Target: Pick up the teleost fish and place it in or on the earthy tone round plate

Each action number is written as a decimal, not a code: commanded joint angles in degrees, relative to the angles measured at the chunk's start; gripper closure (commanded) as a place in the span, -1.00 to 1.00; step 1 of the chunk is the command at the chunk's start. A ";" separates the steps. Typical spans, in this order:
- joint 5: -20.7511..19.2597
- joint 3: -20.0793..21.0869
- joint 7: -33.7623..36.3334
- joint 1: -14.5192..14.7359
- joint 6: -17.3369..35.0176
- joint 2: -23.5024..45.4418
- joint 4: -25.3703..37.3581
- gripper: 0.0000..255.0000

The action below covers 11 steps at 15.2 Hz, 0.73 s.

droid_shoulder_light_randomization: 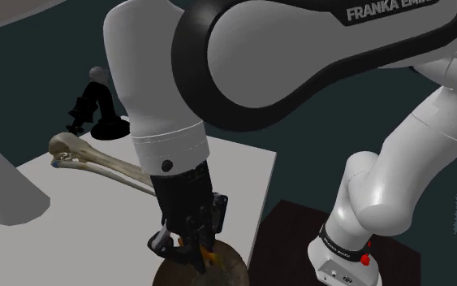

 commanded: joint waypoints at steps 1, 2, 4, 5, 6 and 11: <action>0.14 0.43 -0.05 0.15 1.67 0.30 -1.31 1.00; 0.16 0.56 -0.21 0.18 2.42 0.44 -1.95 1.00; 0.21 0.83 -0.51 0.23 3.94 0.76 -3.19 1.00; 0.22 0.96 -0.66 0.26 4.70 0.94 -3.80 1.00; 0.24 1.10 -0.80 0.28 5.47 1.14 -4.39 1.00; 0.25 1.62 -1.28 0.36 8.30 2.00 -6.48 1.00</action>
